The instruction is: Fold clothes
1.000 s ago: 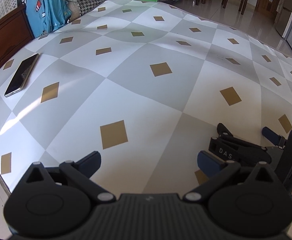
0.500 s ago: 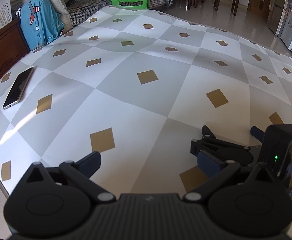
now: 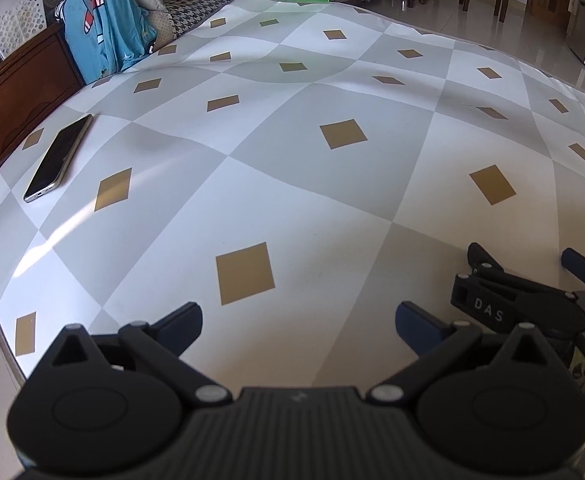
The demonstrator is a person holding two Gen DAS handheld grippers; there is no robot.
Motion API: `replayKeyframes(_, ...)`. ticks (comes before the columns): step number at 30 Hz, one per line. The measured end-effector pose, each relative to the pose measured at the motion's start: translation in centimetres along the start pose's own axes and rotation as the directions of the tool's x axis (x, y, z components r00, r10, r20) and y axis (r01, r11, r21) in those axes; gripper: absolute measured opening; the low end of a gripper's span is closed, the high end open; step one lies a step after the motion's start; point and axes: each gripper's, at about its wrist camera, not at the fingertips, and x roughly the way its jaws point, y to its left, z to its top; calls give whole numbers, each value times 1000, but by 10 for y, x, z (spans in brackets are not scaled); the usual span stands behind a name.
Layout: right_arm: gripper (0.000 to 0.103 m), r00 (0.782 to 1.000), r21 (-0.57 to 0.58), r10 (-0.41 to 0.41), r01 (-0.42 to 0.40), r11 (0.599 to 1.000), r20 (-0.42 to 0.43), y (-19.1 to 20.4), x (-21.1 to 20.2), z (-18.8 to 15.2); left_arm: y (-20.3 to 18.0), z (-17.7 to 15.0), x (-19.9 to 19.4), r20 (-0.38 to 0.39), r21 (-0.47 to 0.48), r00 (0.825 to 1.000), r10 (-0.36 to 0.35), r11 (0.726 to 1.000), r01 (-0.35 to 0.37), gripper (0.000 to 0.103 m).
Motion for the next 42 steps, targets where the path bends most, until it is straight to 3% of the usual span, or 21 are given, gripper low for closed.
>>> replayKeyframes(10,103,1000,0,0,0,1000,0,0,0,0,-11,1,0,2,27,1000,-23,999,23,103)
replayKeyframes(42,103,1000,0,0,0,1000,0,0,0,0,36,-7,-26,24,-35,994,-108,993,109,103)
